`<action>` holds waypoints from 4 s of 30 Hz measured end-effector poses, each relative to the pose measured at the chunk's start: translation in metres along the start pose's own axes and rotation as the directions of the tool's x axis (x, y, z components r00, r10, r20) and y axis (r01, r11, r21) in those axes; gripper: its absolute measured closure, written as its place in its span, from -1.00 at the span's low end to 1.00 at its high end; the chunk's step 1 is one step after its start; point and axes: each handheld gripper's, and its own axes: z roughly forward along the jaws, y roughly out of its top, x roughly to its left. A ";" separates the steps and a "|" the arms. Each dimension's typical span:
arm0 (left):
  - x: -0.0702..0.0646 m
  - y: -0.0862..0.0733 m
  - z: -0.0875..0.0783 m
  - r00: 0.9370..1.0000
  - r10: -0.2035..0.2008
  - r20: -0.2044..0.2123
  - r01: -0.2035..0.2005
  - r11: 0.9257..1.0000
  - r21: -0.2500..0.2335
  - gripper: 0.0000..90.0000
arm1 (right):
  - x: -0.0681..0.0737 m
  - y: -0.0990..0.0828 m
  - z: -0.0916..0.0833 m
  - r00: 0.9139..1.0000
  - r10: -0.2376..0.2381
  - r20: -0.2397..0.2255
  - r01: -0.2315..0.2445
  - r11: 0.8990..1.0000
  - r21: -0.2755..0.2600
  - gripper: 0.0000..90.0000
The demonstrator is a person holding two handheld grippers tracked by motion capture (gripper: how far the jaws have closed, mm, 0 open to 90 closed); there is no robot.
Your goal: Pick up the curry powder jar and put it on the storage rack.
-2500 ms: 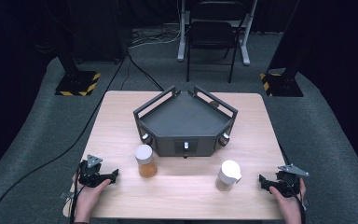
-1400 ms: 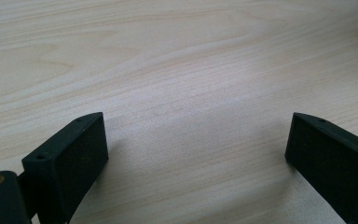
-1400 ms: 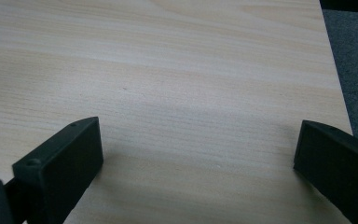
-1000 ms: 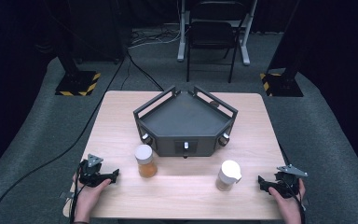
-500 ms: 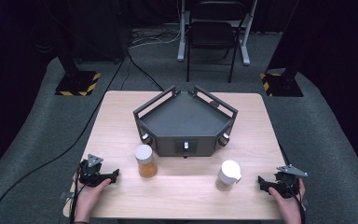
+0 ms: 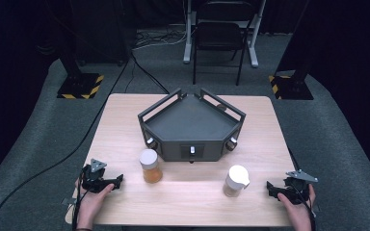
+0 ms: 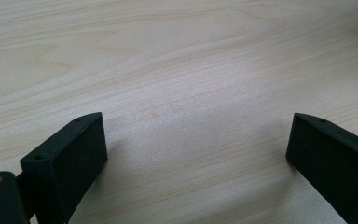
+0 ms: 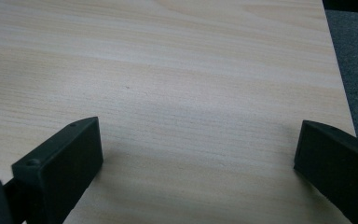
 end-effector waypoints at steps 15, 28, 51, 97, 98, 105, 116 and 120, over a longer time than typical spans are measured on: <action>0.010 -0.004 -0.002 0.998 -0.030 0.046 0.031 0.999 -0.019 -0.90 | 0.000 0.000 0.000 1.000 0.000 0.000 0.000 1.000 0.001 -1.00; 0.022 -0.014 -0.007 0.992 -0.034 0.118 0.044 0.996 -0.079 -0.86 | 0.000 0.001 0.000 1.000 0.000 -0.002 0.000 1.000 0.001 -1.00; 0.025 -0.013 -0.028 0.965 0.054 0.257 0.000 0.979 -0.204 -0.80 | 0.000 0.001 0.000 1.000 0.000 -0.001 0.000 1.000 0.001 -1.00; -0.011 0.030 -0.010 0.888 0.214 0.407 -0.100 0.954 -0.284 -0.78 | 0.000 0.000 0.000 1.000 0.000 -0.001 0.000 1.000 0.000 -1.00; -0.013 0.031 -0.008 0.887 0.215 0.408 -0.101 0.954 -0.284 -0.78 | 0.000 0.000 0.000 1.000 0.000 -0.001 0.000 1.000 0.000 -1.00; -0.024 0.035 0.003 0.886 0.225 0.405 -0.112 0.952 -0.283 -0.77 | 0.000 0.000 0.000 1.000 0.000 -0.001 0.000 1.000 0.000 -1.00; -0.036 0.038 0.019 0.897 0.203 0.392 -0.087 0.951 -0.296 -0.72 | 0.000 0.001 0.000 1.000 0.000 -0.001 0.000 1.000 0.001 -1.00; -0.039 0.034 0.027 0.899 0.190 0.395 -0.066 0.949 -0.308 -0.68 | 0.000 0.000 0.000 1.000 -0.001 -0.002 0.001 1.000 0.000 -1.00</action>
